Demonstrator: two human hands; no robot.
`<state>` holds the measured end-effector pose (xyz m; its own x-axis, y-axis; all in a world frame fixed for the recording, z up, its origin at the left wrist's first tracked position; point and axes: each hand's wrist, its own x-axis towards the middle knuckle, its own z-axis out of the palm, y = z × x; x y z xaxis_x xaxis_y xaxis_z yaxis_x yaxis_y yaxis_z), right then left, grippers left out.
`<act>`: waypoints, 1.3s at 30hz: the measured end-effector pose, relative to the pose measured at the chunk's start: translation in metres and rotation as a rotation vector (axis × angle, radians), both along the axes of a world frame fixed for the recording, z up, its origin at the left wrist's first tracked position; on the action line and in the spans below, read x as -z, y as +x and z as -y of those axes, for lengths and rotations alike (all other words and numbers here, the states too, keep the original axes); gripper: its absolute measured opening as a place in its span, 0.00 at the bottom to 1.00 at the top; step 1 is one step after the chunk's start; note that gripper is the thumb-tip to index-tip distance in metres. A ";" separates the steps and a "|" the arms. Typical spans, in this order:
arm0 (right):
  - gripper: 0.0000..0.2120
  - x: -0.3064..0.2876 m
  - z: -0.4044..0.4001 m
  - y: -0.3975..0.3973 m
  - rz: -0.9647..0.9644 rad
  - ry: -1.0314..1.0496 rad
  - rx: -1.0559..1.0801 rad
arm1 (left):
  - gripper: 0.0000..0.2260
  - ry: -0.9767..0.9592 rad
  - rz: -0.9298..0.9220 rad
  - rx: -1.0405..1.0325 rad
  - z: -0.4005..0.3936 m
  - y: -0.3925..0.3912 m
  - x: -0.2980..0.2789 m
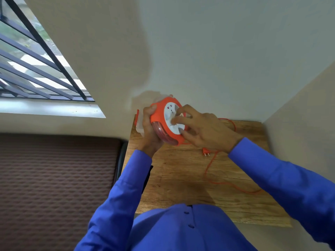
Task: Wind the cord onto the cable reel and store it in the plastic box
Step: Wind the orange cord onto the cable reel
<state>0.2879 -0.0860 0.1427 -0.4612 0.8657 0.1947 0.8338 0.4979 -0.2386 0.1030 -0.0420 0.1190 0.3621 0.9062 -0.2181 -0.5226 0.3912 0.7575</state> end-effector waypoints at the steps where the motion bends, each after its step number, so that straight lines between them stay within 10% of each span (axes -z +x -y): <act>1: 0.18 -0.002 0.000 0.003 0.064 -0.003 -0.022 | 0.41 -0.020 0.002 -0.001 -0.001 -0.001 0.002; 6: 0.27 -0.002 -0.006 0.002 0.144 -0.043 0.037 | 0.28 -0.022 -0.011 0.062 0.004 -0.001 0.011; 11: 0.14 0.003 -0.022 -0.011 -0.668 -0.310 0.492 | 0.27 0.146 -0.083 0.093 0.007 0.012 0.003; 15: 0.27 -0.001 -0.036 -0.005 -0.980 -0.781 0.767 | 0.34 0.253 -0.160 0.121 0.002 0.013 0.009; 17: 0.33 -0.003 -0.035 -0.005 -0.900 -0.765 0.705 | 0.34 0.248 -0.134 0.102 0.002 0.008 0.013; 22: 0.16 0.005 -0.011 -0.014 0.034 0.110 0.292 | 0.55 -0.003 0.026 0.007 0.001 0.000 0.004; 39: 0.28 -0.010 -0.009 0.009 0.321 0.143 -0.294 | 0.46 -0.133 0.058 0.107 -0.019 -0.027 0.035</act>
